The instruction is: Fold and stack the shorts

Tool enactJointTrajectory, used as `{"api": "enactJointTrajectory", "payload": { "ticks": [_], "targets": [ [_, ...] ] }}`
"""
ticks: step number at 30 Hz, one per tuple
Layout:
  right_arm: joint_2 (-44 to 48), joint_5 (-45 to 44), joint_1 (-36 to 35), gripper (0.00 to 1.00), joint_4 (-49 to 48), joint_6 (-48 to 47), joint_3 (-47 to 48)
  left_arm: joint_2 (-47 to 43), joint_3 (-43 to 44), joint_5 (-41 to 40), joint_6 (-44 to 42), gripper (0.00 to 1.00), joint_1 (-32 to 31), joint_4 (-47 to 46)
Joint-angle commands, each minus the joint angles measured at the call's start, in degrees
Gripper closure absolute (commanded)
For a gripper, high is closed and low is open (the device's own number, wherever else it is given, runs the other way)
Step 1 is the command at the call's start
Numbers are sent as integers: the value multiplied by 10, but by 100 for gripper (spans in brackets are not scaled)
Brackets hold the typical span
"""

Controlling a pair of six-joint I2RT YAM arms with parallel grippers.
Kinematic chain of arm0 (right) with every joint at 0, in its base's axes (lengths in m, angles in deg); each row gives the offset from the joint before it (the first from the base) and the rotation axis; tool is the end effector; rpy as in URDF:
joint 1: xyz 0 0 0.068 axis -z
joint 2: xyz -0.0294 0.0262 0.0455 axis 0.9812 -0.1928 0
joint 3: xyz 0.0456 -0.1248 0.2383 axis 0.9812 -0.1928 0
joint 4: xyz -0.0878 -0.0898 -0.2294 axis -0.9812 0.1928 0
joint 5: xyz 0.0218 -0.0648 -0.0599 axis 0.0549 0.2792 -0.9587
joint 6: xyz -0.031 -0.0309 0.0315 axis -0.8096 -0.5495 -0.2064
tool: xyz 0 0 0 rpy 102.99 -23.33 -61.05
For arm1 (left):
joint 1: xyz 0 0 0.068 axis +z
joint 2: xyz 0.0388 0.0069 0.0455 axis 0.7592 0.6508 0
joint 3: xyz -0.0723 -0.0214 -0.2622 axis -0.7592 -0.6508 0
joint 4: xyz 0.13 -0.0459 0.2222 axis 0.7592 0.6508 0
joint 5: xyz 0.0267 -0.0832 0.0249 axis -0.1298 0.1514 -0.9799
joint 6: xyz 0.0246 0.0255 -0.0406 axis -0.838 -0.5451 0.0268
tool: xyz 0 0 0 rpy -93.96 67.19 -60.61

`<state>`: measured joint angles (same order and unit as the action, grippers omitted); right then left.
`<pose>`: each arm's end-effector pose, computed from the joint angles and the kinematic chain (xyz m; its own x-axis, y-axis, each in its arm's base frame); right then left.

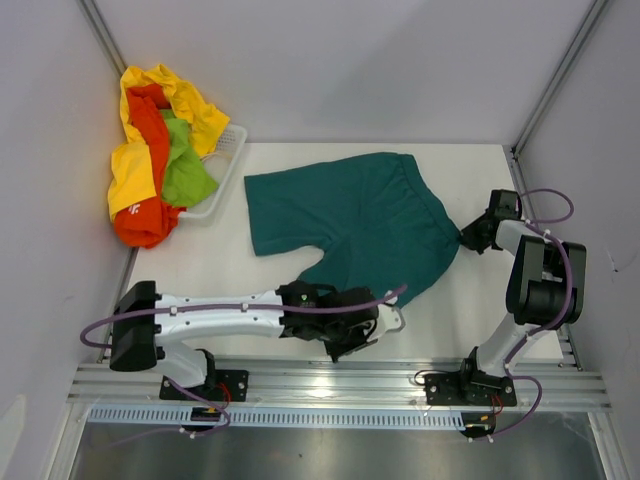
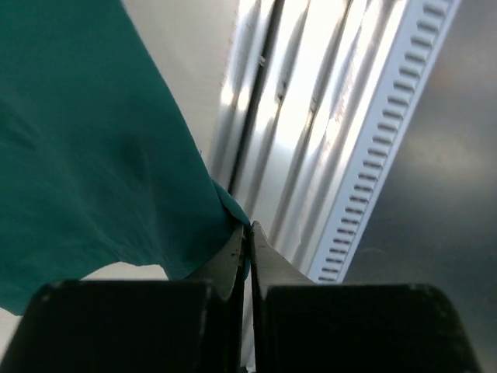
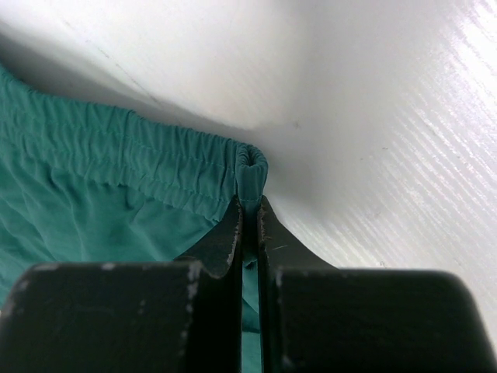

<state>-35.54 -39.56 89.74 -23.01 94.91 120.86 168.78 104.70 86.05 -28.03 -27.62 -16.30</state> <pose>0.3429 -0.0633 0.1602 -0.5177 0.7568 -0.3991 0.6354 0.6525 0.4130 0.0668 -0.2999 0.2723 -0.2967 0.8125 -0.5018 0.9536 0.2799 -0.1107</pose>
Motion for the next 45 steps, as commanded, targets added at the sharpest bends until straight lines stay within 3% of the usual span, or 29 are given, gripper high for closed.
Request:
{"api": "enactJointTrajectory", "payload": {
  "ticks": [1,2,5,6,7,8,11,17,20,30,34,45],
  "targets": [
    [-10,-6,10,100,-2,-8,23,-36,-33,43,-19,100,-26,10],
    [-10,-7,12,100,-3,-8,22,-41,-39,48,-22,100,-37,11],
    [-3,-17,19,100,-3,-9,13,-46,-44,21,-17,83,-57,27],
    [0,-17,22,100,-5,-8,8,-50,-42,6,-15,54,-60,29],
    [6,-17,23,100,-10,-8,5,-56,-41,-10,-10,47,-60,30],
    [10,-17,27,100,-9,-7,0,-72,-39,-59,3,32,-60,31],
    [16,-17,29,100,-8,-10,-3,-112,-38,-133,38,15,-60,31],
    [30,-14,31,100,-2,-14,-3,-132,-46,-193,178,16,-64,-50],
    [33,-12,30,100,-1,-14,-2,-92,-70,-234,259,17,-88,-81],
    [38,-8,35,100,6,-19,0,127,68,-383,477,16,-172,58],
    [37,-4,35,100,5,-20,-3,181,112,-409,509,15,-183,124],
    [33,2,36,100,-1,-18,-5,223,121,-388,503,16,-197,90]
  ]
}}
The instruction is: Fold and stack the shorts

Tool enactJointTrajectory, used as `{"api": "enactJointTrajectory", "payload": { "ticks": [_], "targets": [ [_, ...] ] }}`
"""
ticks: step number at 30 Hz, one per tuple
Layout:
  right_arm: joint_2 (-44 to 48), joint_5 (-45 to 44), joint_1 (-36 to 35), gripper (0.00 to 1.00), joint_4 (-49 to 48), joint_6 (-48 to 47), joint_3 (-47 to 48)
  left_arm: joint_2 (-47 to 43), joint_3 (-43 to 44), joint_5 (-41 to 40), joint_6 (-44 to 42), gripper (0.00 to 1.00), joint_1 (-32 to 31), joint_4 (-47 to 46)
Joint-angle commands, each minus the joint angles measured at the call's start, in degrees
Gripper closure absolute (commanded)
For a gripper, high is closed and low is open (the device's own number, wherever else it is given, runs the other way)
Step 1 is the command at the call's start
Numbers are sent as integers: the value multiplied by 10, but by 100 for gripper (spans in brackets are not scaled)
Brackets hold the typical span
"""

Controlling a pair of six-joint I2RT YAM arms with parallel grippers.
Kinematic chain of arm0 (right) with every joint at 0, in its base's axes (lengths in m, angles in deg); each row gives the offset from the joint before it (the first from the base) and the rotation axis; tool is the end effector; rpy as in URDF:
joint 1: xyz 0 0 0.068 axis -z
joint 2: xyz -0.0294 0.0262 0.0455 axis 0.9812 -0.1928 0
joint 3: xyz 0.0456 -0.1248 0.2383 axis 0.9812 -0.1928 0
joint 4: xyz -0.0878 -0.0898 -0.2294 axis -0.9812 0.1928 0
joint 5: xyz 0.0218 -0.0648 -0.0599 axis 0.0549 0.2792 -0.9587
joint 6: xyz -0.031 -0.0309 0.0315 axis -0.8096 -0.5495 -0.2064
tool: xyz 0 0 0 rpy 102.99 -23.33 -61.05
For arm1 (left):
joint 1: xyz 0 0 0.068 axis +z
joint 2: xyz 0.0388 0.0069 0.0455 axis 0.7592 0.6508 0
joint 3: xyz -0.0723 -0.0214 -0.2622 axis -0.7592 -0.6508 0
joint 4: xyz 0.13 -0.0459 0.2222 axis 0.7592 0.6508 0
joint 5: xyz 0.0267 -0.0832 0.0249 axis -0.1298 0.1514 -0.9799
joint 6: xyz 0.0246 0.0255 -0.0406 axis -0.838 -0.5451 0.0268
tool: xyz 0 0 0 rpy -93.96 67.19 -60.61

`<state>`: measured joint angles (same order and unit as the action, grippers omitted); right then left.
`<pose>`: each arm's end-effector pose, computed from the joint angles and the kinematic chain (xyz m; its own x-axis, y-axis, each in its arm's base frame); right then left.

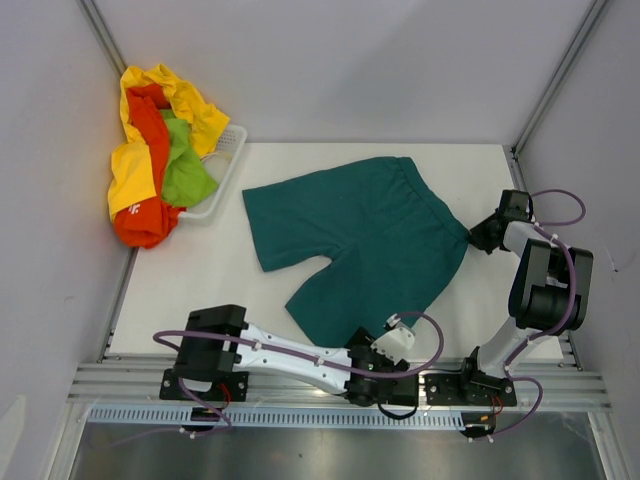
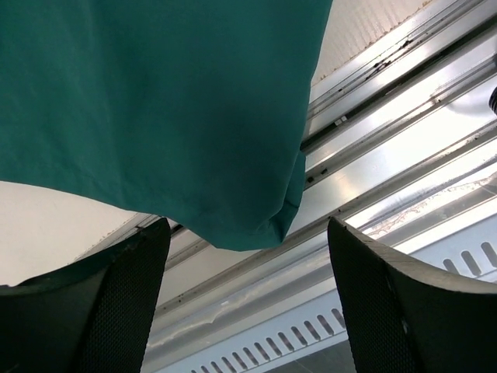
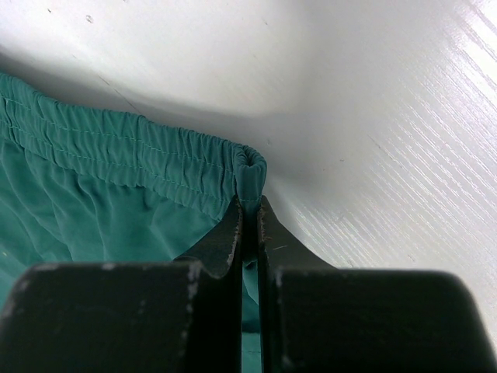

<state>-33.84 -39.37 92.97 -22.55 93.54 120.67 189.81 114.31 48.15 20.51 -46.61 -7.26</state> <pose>0.3360 -0.0817 0.1685 -0.4840 0.7681 -0.4193 0.6508 0.6362 0.4143 -0.0176 -0.3586 0.2048 -0.6206 0.5555 -0.5535 0.5660 0.8058 0.1740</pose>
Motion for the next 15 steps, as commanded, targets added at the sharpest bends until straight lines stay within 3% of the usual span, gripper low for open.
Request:
{"api": "enactJointTrajectory", "payload": {
  "ticks": [1,15],
  "targets": [
    [17,-1,4,100,-5,-3,-3,23,25,-8,18,17,-8,0],
    [21,2,5,100,-6,-4,-4,55,-7,-14,43,53,9,-5]
  ]
}}
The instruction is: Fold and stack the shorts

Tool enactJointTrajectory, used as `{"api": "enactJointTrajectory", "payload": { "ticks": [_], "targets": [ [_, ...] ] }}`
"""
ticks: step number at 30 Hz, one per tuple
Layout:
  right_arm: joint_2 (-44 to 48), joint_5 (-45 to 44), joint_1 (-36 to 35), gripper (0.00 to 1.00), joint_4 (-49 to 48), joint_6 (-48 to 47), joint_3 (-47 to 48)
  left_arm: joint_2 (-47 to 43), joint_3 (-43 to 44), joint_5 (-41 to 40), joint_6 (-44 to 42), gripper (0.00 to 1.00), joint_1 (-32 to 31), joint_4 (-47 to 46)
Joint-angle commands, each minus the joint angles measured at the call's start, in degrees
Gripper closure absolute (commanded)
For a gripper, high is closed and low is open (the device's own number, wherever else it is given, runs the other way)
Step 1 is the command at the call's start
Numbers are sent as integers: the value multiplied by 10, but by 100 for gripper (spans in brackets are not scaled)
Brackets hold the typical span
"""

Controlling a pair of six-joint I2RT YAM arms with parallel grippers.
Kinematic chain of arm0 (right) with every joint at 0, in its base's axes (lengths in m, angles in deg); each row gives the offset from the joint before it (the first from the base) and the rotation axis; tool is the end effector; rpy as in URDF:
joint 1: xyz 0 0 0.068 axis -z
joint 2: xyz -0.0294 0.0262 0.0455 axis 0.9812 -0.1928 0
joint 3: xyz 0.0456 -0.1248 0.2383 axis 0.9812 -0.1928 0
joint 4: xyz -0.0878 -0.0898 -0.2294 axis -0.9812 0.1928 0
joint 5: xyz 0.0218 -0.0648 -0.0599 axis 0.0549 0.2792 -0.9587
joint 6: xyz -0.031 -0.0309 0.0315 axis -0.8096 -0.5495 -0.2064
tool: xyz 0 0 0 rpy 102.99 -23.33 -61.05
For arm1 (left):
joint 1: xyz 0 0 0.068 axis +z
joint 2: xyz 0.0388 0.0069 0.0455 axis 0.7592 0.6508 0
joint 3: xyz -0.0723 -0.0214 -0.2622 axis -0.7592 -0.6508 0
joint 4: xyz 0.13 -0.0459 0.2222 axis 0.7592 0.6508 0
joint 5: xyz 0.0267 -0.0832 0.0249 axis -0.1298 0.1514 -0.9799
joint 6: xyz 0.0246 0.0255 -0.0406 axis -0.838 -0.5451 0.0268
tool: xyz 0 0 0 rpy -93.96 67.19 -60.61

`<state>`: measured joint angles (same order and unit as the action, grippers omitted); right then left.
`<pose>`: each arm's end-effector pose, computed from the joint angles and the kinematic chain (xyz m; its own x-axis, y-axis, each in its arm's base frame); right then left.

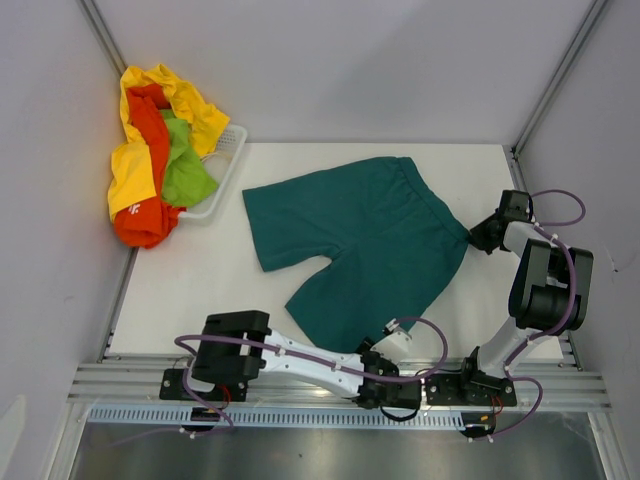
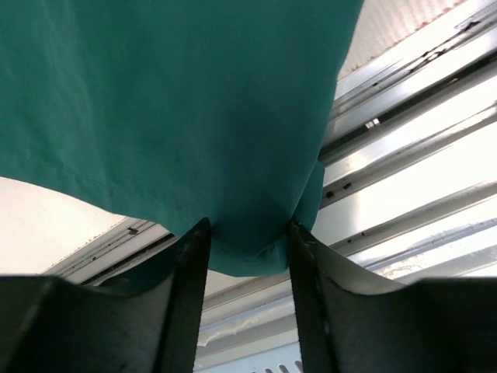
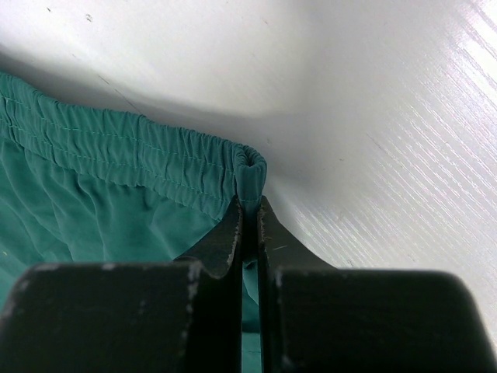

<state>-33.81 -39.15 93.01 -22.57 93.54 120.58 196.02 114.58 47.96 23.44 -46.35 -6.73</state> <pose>0.3357 -0.0817 0.1683 -0.4852 0.7687 -0.4168 0.6498 0.6359 0.4163 -0.0167 -0.3665 0.1688 -0.6434 0.5704 -0.5105 0.5266 0.8138 0.2457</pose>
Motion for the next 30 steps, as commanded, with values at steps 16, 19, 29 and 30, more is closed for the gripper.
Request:
{"api": "enactJointTrajectory", "payload": {
  "ticks": [16,19,29,30],
  "targets": [
    [21,2,7,100,-7,1,-3,-10,-60,55,7,47,13,-100],
    [21,2,7,100,-7,1,-2,-13,-59,57,8,43,9,-104],
    [25,4,8,100,0,-2,0,14,-47,73,-15,100,11,-116],
    [28,3,8,100,7,-3,2,-2,-49,69,-14,100,10,-113]
  ]
}}
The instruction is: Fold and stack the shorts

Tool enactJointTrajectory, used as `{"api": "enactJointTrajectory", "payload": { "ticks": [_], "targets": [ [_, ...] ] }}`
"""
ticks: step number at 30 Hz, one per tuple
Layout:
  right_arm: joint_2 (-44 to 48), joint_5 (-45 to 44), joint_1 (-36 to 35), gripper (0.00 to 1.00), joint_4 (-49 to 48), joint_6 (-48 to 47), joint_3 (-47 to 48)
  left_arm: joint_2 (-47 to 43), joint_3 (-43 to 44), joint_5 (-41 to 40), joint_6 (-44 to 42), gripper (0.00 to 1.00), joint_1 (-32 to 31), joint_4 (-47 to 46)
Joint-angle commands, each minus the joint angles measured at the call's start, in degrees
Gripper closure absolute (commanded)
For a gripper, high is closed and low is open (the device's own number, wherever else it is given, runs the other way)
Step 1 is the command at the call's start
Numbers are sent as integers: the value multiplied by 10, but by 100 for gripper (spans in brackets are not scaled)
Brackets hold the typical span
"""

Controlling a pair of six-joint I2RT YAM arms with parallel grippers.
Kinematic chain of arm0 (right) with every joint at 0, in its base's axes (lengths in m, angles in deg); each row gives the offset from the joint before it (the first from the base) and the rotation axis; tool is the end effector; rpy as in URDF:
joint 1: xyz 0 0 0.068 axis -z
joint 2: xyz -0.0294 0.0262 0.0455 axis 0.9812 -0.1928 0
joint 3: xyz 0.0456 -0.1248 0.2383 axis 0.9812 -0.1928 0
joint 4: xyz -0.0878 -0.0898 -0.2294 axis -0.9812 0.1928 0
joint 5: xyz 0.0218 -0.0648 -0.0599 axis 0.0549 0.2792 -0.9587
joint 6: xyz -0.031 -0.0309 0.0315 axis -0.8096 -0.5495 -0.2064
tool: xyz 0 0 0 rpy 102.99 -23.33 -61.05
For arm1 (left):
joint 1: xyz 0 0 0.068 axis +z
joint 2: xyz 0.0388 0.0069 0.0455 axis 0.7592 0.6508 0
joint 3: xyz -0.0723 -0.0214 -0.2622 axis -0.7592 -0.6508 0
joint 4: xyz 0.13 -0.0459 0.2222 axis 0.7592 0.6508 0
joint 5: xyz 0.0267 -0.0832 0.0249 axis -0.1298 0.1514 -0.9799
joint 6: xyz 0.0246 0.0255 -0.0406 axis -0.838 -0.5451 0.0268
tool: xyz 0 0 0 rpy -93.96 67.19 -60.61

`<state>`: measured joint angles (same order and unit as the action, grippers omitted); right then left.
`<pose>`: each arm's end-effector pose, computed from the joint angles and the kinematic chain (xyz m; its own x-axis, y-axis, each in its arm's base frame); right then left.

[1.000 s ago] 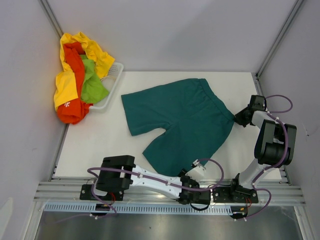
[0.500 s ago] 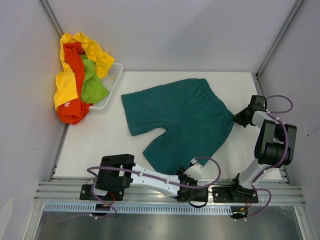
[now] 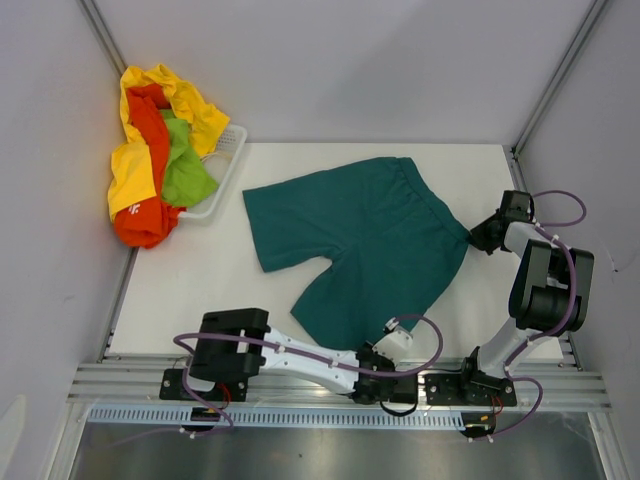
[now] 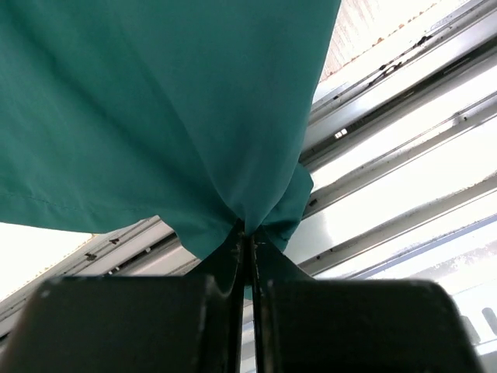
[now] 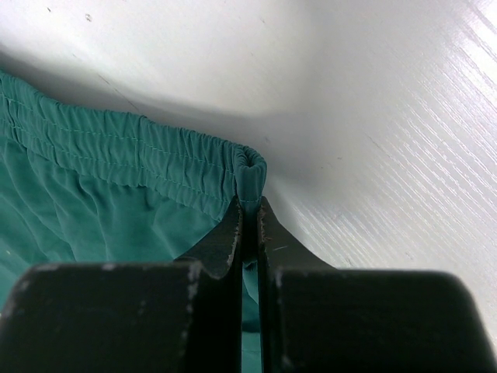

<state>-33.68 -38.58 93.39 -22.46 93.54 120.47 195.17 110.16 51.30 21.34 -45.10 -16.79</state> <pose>0.3345 -0.0834 0.1683 -0.4844 0.7725 -0.4108 0.6501 0.6320 0.4218 -0.0106 -0.3691 0.1560 -0.6666 0.5355 -0.5185 0.5517 0.8222 0.1398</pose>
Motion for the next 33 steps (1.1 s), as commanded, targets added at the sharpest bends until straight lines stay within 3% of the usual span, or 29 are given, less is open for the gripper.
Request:
{"api": "enactJointTrajectory", "payload": {
  "ticks": [1,8,17,22,27,31,33],
  "targets": [
    [29,-3,5,100,11,-3,4,-7,-14,36,4,100,-2,-13],
    [52,-28,8,100,210,-11,95,-180,-48,98,-74,100,7,-38],
    [163,-154,16,100,416,-11,196,-285,-20,182,-141,100,8,17],
    [219,-176,39,100,453,-17,227,-329,-16,274,-153,100,6,-29],
    [236,-157,54,100,448,-6,265,-317,38,282,-179,100,2,-6],
    [190,-147,54,100,458,2,318,-355,57,251,-215,100,72,70],
    [176,-141,56,100,463,6,337,-375,57,265,-262,100,152,91]
  ]
}}
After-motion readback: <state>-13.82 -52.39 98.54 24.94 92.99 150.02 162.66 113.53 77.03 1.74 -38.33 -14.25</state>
